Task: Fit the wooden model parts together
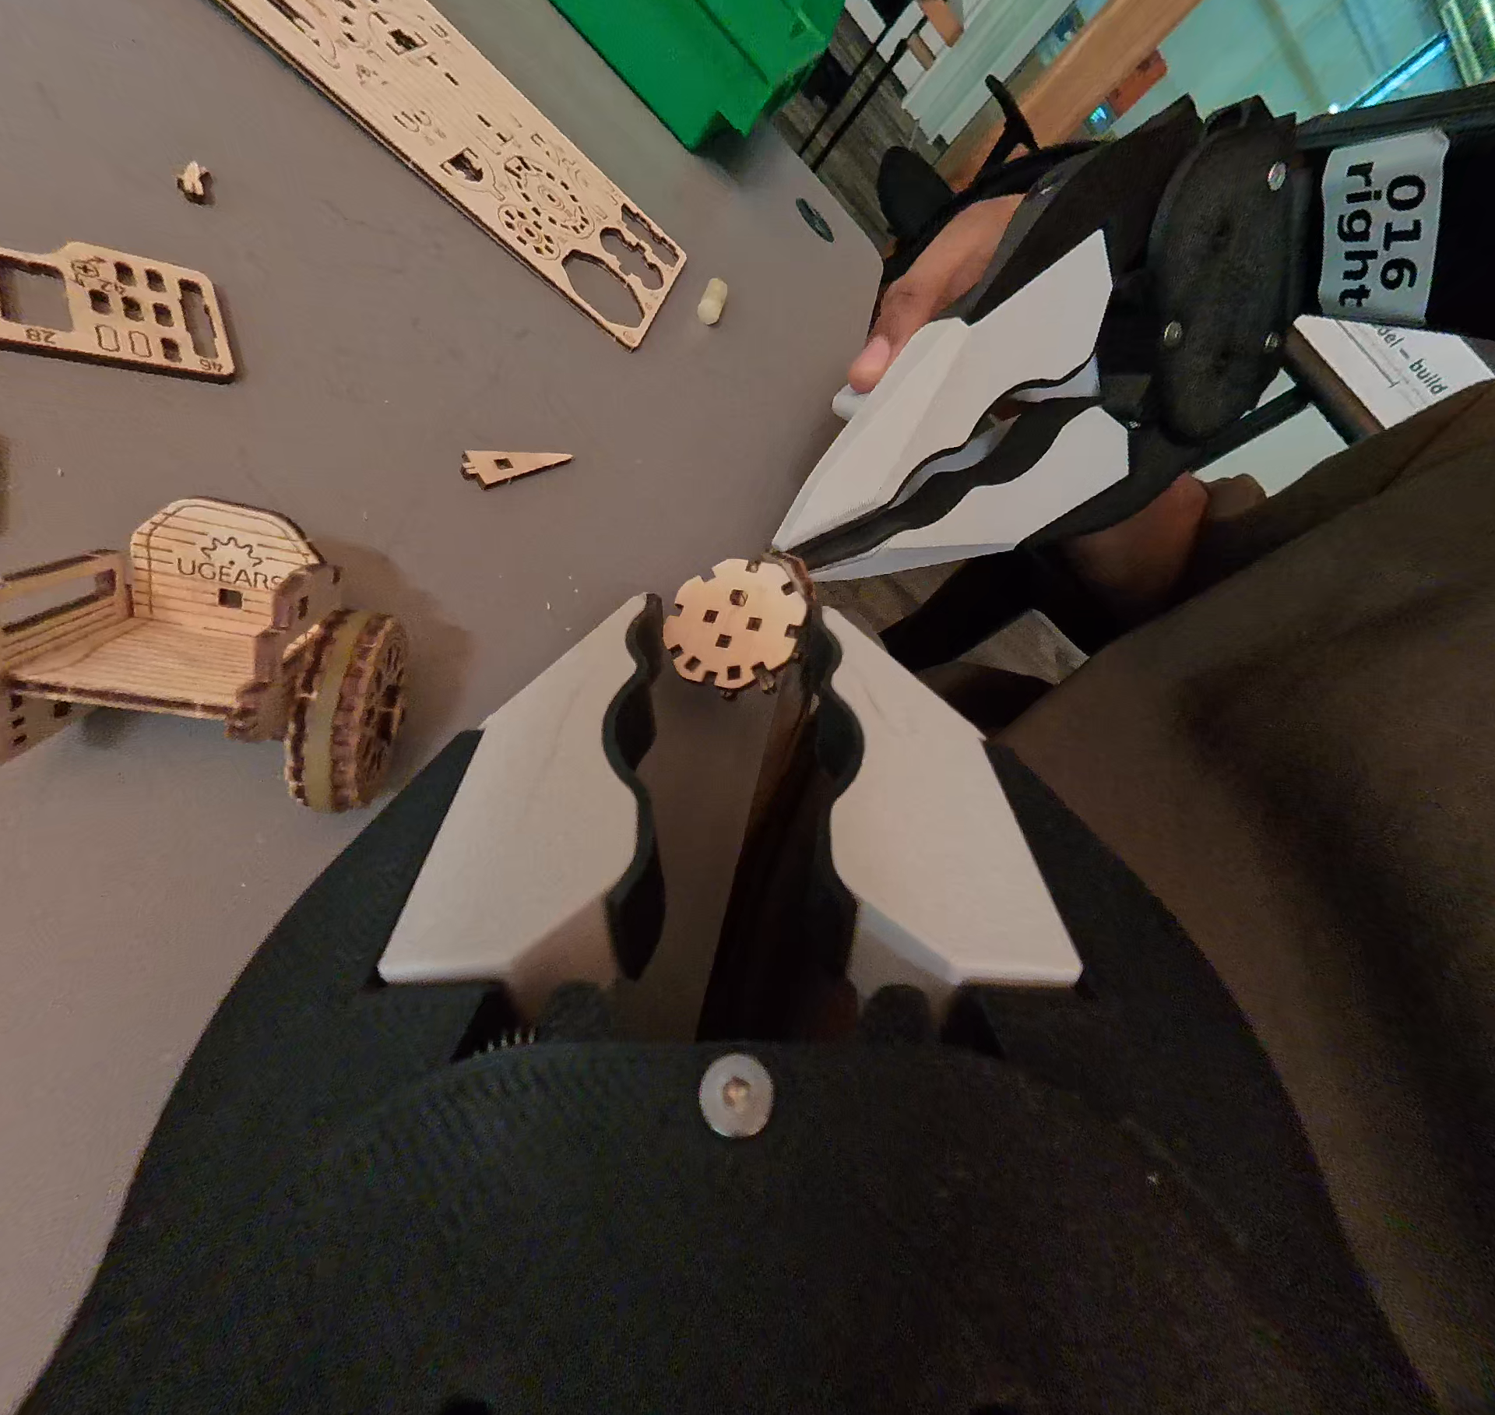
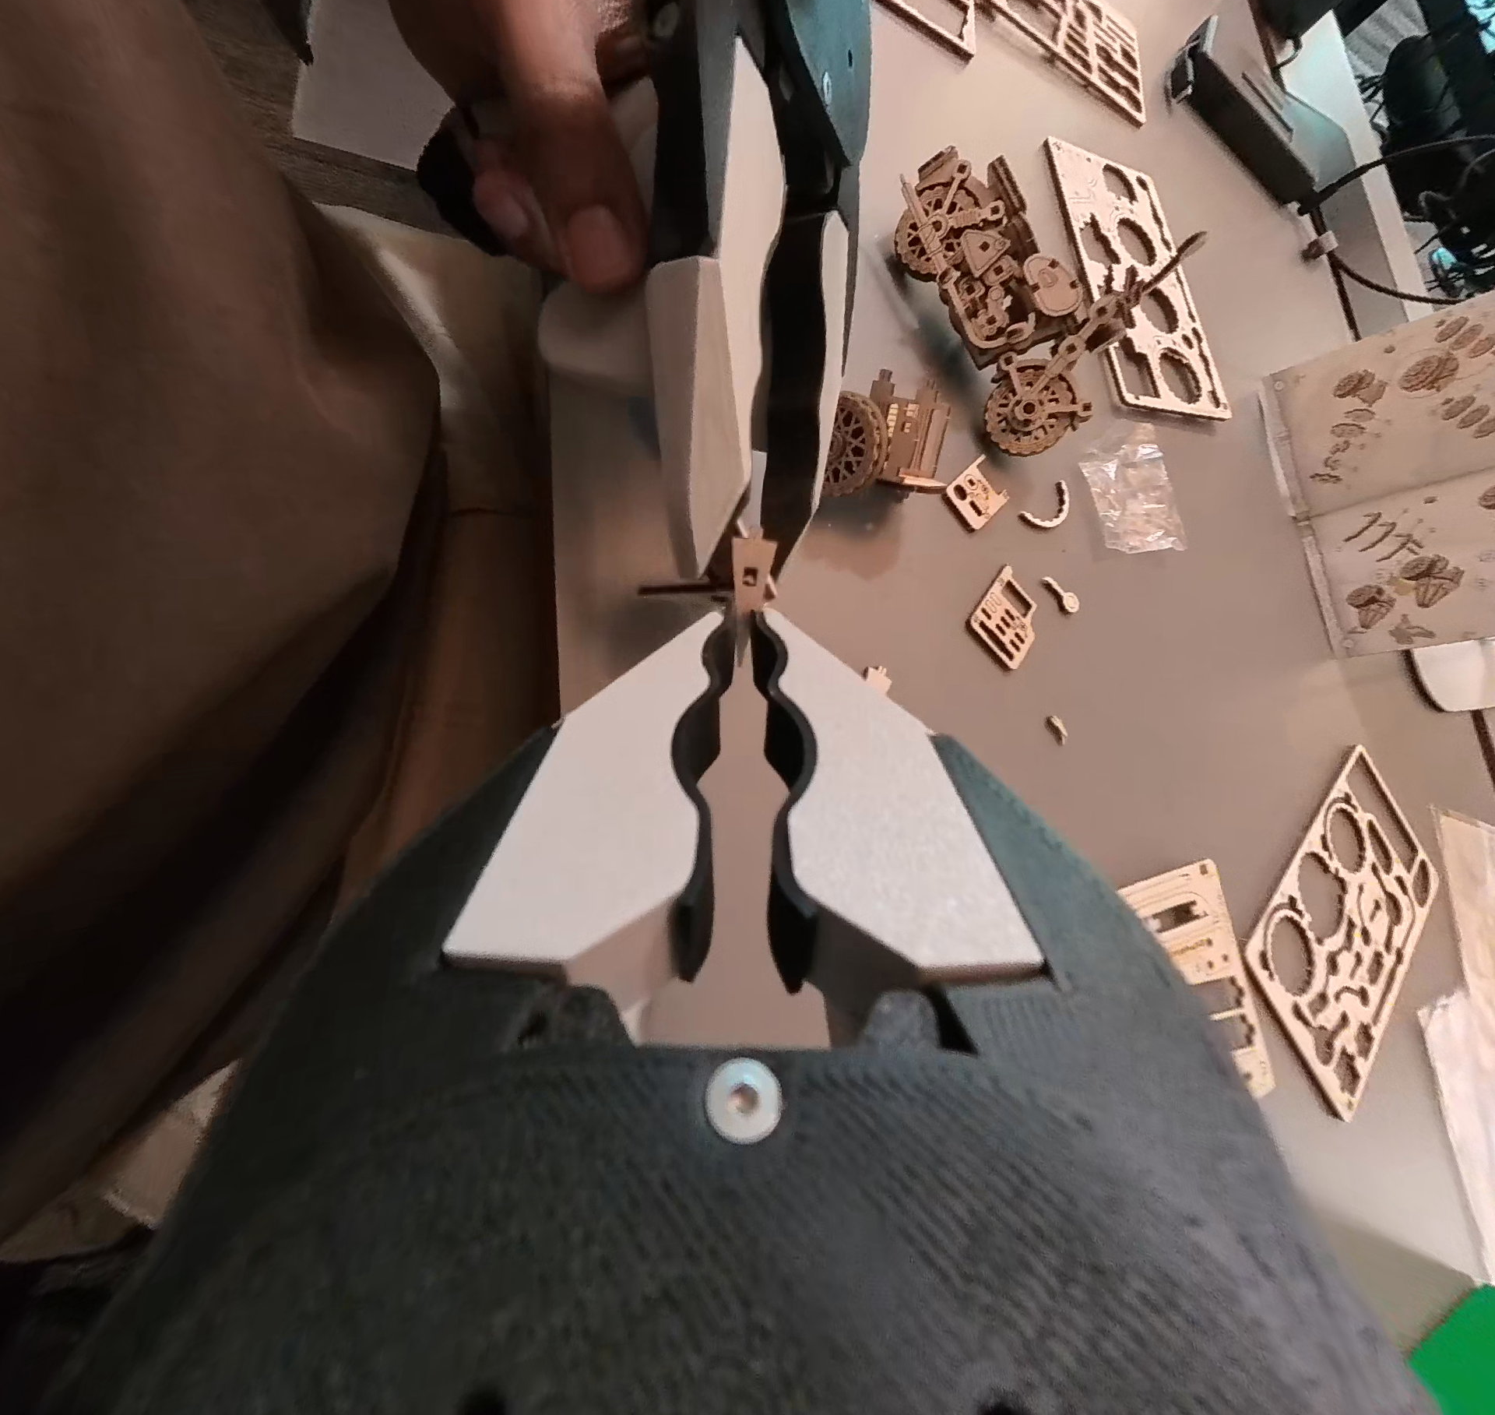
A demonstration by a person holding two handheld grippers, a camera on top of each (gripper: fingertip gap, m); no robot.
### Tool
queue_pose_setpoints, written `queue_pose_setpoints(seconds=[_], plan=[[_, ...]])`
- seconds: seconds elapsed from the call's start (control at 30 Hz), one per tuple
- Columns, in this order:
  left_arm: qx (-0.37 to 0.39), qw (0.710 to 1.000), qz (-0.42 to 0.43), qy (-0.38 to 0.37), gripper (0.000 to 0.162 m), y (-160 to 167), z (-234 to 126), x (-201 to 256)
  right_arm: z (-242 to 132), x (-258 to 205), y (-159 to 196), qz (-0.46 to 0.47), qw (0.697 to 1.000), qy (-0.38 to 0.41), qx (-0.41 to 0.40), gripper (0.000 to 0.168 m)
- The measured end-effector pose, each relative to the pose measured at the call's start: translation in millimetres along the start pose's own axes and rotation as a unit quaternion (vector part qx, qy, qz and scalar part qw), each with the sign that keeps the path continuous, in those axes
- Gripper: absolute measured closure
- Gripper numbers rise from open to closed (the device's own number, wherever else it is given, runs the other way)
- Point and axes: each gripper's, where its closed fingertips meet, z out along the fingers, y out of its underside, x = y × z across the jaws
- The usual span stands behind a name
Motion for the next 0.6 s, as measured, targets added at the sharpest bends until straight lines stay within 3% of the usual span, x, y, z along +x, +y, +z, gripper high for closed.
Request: queue_pose_setpoints(seconds=[0.4, 0.6], plan=[[0.014, 0.999, 0.001, -0.031, 0.122, -6.2, -5.1, -9.8, 0.3, 24.1, 26.1, 0.083, 0.995, 0.031, -0.037, 0.168], [0.001, 0.999, 0.03, -0.032, 0.12, -7.5, -10.7, -8.3, 1.1, 23.1, 29.4, 0.121, 0.992, 0.011, -0.03, 0.168]])
